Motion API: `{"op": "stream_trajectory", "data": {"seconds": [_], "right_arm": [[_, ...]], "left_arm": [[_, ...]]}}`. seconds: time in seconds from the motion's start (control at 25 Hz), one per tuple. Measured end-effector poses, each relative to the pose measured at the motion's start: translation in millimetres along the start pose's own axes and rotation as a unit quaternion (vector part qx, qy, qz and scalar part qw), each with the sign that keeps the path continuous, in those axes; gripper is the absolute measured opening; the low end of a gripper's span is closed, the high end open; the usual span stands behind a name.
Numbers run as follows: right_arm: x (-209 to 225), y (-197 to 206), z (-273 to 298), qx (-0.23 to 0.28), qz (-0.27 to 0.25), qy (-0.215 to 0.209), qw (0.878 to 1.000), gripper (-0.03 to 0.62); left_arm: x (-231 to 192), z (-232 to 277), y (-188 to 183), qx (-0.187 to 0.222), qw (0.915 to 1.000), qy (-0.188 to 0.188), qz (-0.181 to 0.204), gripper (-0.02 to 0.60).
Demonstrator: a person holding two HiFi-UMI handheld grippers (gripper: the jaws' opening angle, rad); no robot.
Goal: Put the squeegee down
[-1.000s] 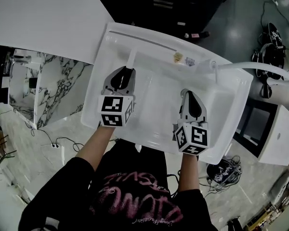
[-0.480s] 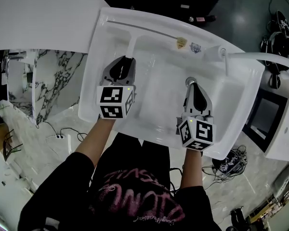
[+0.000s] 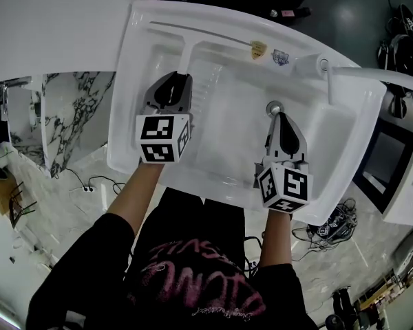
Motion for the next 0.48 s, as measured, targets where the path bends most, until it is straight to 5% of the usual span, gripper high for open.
{"op": "stream_trajectory", "data": {"seconds": [0.48], "right_arm": [[-0.2,8.7,7.3,-0.009,0.001,-0.004,1.0,0.021]], "left_arm": [[-0.2,10.0,8.4,-0.01,1.0,-0.001,0.001,0.095]]}}
Point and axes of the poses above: the fingertips, and each gripper's own axes: z forward along the fingers, x to its right, y out of its underside, the point moved 5 cm from there along -z, backward along the fingers, and after that the axes turned 9 degrees about -z, right-handed, at the moved point
